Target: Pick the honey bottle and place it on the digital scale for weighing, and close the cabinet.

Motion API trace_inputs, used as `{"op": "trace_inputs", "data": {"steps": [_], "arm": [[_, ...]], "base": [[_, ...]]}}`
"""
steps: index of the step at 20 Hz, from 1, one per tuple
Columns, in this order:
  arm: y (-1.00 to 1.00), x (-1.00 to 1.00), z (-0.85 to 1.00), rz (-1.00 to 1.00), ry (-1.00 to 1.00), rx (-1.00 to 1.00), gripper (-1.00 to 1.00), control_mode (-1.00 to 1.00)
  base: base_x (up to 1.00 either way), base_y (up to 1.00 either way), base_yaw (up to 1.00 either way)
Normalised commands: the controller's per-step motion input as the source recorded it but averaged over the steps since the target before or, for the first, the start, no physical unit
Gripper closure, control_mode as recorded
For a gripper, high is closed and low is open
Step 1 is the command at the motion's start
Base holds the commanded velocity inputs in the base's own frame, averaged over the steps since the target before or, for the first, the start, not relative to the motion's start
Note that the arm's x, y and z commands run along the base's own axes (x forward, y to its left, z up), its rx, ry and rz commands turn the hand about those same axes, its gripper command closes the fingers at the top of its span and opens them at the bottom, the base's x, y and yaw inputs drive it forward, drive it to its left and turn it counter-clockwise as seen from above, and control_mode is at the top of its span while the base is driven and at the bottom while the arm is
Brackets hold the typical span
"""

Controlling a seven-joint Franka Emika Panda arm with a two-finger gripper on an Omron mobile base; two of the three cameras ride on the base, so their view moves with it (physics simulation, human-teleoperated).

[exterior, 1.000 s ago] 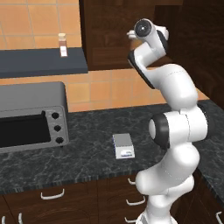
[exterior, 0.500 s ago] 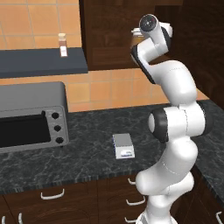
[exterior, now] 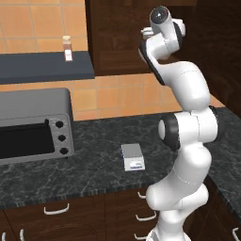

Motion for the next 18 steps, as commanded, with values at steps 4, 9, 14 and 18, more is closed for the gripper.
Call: {"op": "trace_inputs", "data": {"steps": [4,9,14,18], "arm": [[0.0,-0.21,0.07,0.0,-0.08,0.0,1.0,-1.0],[0.0,-0.34,0.19,0.0,-0.12,0.0,1.0,-1.0],[0.1,-0.74,0.25,0.0,-0.19,0.0,1.0,-1.0],[0.85,-1.0,-0.23,0.01,-0.25,0.0,1.0,-1.0]], "base": [[0.0,0.0,0.0],[0.0,0.0,0.0],[0.0,0.0,0.0],[0.0,0.0,0.0]]}}
